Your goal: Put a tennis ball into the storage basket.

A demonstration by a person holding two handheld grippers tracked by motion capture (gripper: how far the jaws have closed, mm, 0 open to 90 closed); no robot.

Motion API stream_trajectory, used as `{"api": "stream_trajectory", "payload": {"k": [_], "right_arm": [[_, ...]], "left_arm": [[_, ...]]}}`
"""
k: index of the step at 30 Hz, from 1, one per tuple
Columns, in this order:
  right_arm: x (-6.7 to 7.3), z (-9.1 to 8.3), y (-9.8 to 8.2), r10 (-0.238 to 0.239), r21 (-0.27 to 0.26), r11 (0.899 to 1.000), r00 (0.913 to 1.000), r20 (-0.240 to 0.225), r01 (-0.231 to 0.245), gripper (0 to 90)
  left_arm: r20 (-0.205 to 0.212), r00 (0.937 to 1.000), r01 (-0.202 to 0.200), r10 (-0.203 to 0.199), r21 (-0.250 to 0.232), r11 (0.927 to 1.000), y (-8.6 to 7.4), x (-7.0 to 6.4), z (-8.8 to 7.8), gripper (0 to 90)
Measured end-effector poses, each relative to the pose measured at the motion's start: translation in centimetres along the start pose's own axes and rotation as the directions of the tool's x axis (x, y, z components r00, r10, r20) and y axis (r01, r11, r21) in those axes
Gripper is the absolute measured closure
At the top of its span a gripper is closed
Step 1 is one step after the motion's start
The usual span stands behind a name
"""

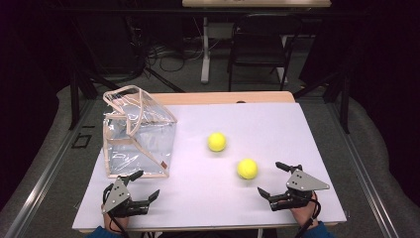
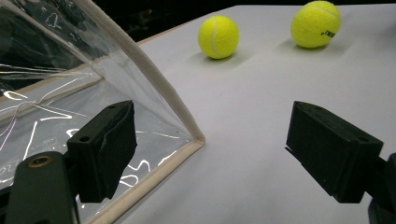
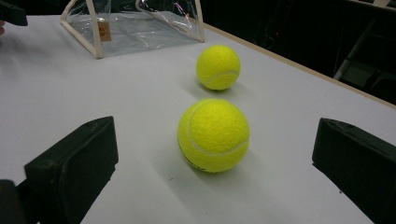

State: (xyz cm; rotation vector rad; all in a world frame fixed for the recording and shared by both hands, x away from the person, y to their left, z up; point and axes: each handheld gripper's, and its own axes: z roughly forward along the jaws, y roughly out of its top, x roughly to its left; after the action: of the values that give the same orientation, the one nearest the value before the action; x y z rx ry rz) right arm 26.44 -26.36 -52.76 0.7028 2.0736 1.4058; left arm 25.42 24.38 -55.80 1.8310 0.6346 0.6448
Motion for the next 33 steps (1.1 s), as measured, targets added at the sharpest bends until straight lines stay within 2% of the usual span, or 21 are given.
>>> {"api": "stream_trajectory", "payload": {"k": [10, 16, 24, 26, 33], "right_arm": [[-0.1, 0.0, 0.4, -0.001, -0.002, 1.0, 0.9999, 0.012, 0.001, 0.0], [-0.4, 0.1, 1.0, -0.003, 0.026, 1.0, 0.9993, 0.036, 0.002, 0.0], [-0.5, 0.2, 1.1, -0.005, 0.03, 1.0, 0.9992, 0.039, 0.004, 0.0], [-1.1, 0.9, 2.2, 0.016, 0.088, 0.996, 0.9992, 0.036, -0.019, 0.0], [-1.4, 2.3, 3.1, 0.019, 0.145, 0.989, 0.9997, 0.018, -0.021, 0.0]], "left_arm": [[-0.003, 1.0, 0.005, -0.005, 0.002, 1.0, 0.0, 0.0, 0.0, 16.0], [0.0, 1.0, 0.005, -0.005, -0.001, 1.0, -0.1, 0.0, 0.0, 16.1], [0.005, 1.0, 0.003, -0.003, 0.006, 1.0, -0.1, 0.1, 0.1, 16.1], [-0.001, 1.0, 0.004, -0.004, 0.001, 1.0, -0.1, 0.1, 0.0, 16.1], [-0.002, 1.0, 0.004, -0.004, 0.002, 1.0, -0.1, 0.1, 0.0, 16.1]]}}
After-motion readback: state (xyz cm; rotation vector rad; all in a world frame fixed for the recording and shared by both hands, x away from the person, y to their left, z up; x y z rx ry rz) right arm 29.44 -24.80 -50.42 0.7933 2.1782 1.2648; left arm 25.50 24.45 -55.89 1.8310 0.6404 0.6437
